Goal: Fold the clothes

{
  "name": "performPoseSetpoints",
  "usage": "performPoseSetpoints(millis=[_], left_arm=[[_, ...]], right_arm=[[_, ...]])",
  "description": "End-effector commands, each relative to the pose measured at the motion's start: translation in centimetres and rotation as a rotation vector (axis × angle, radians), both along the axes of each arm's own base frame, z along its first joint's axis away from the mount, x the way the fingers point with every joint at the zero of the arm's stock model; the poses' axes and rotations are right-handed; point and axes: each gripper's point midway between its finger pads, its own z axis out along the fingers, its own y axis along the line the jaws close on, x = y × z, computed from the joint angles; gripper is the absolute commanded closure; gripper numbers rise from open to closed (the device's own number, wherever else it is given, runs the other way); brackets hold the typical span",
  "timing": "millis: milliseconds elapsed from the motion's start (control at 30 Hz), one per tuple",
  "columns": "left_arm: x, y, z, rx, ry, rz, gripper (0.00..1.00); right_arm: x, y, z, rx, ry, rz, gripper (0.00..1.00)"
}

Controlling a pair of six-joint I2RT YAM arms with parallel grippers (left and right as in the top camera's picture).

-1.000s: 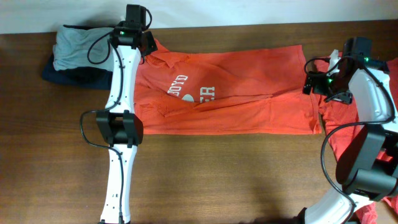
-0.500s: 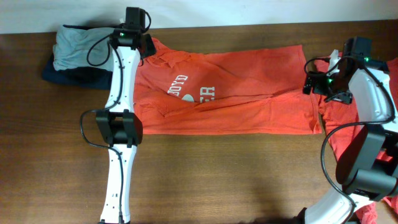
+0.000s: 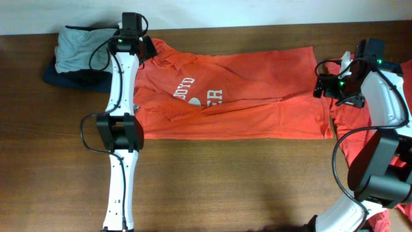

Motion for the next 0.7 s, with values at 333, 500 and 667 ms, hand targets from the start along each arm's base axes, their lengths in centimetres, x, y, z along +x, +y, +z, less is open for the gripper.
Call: performPoseSetpoints(millis=[333, 500, 667], left_arm=[[0.3, -1.0, -0.1, -0.048, -0.016, -0.035, 0.99], [0.8, -1.0, 3.0, -0.047, -0.073, -0.039, 0.94], [1.0, -0.8, 4.1, -0.019, -0.094, -0.06, 0.81]], right_arm=[[0.1, 0.2, 0.0, -0.028, -0.007, 0.097, 0.01], [0.9, 0.7, 0.5, -0.008, -0.047, 0.128, 0.01], [1.2, 0.9, 0.7, 0.004, -0.062, 0.133, 0.01]])
